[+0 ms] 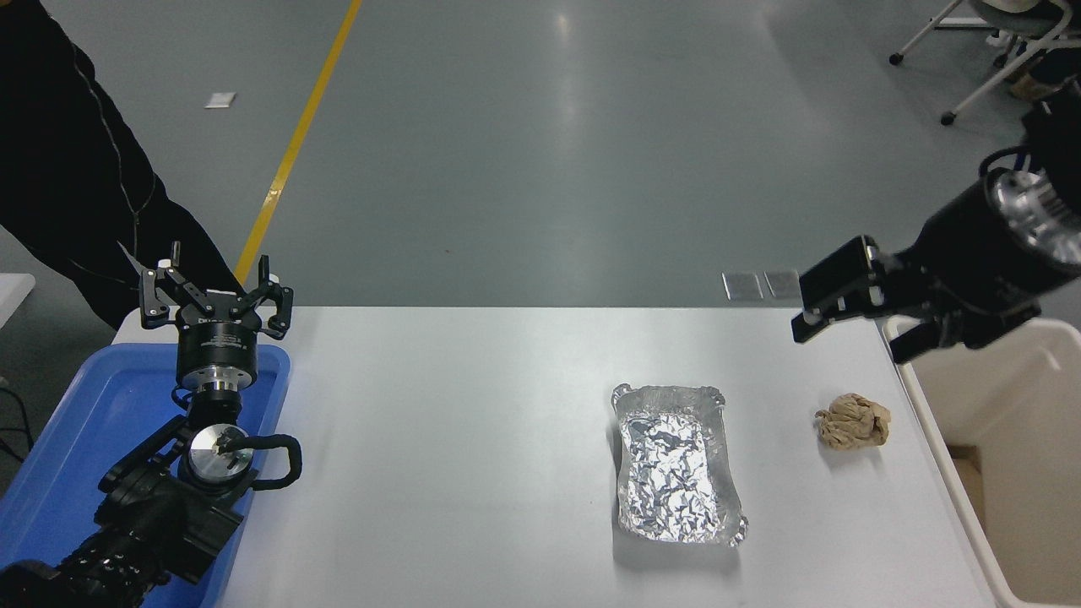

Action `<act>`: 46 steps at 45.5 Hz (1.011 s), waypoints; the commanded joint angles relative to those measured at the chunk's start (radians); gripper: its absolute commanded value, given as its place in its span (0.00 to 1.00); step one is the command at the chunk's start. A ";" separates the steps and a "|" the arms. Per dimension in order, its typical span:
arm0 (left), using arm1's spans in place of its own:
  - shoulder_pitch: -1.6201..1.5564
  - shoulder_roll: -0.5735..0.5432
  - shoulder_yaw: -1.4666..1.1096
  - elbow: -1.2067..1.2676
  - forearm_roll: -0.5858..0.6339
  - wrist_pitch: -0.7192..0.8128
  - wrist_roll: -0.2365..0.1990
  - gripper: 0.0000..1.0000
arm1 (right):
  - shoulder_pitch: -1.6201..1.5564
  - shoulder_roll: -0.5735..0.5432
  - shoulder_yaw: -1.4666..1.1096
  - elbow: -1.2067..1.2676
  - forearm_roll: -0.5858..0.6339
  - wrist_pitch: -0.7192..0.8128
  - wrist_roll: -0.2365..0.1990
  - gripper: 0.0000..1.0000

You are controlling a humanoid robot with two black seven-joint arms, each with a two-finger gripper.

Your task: Pick up foil plate and place in dustbin

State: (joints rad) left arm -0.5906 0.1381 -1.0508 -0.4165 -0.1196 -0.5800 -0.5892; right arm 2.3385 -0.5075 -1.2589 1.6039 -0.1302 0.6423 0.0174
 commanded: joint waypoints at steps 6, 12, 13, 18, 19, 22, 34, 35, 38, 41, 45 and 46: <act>0.000 0.000 0.000 0.001 0.000 0.000 0.000 0.99 | -0.384 0.069 0.074 -0.114 0.027 -0.266 -0.014 1.00; 0.000 0.000 0.000 -0.001 0.000 0.000 0.000 0.99 | -0.548 0.070 0.182 -0.171 0.037 -0.325 -0.013 1.00; 0.000 0.000 0.000 -0.001 0.000 0.000 0.000 0.99 | -0.577 0.072 0.200 -0.182 0.037 -0.332 -0.011 1.00; 0.000 0.000 0.000 -0.001 0.000 0.000 -0.001 0.99 | -0.695 0.087 0.277 -0.248 0.037 -0.354 -0.008 1.00; 0.000 0.000 0.000 -0.001 0.000 0.000 0.000 0.99 | -0.717 0.095 0.289 -0.263 0.037 -0.355 -0.008 1.00; 0.000 0.000 0.000 -0.001 0.000 0.000 0.000 0.99 | -0.775 0.122 0.328 -0.303 0.037 -0.366 -0.008 1.00; 0.000 0.000 0.000 0.001 0.000 0.000 0.000 0.99 | -0.935 0.225 0.424 -0.447 0.035 -0.415 -0.007 1.00; 0.000 0.000 0.000 -0.001 0.000 0.000 -0.001 0.99 | -0.947 0.236 0.424 -0.463 0.034 -0.420 -0.007 1.00; 0.000 0.000 0.000 -0.001 0.000 0.000 0.000 0.99 | -0.993 0.267 0.424 -0.509 0.030 -0.447 -0.007 1.00; 0.000 0.000 0.000 0.001 0.000 0.000 -0.001 0.99 | -1.045 0.296 0.424 -0.559 0.021 -0.472 -0.007 1.00; 0.000 0.000 0.000 -0.001 0.000 0.000 0.000 0.99 | -1.094 0.305 0.424 -0.599 0.015 -0.490 -0.007 1.00; 0.000 0.000 0.000 0.001 0.000 0.000 0.000 0.99 | -1.099 0.307 0.424 -0.601 0.014 -0.492 -0.007 1.00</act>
State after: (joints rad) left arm -0.5906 0.1381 -1.0508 -0.4167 -0.1197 -0.5798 -0.5891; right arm 1.3875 -0.2675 -0.8598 1.1299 -0.1020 0.2105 0.0105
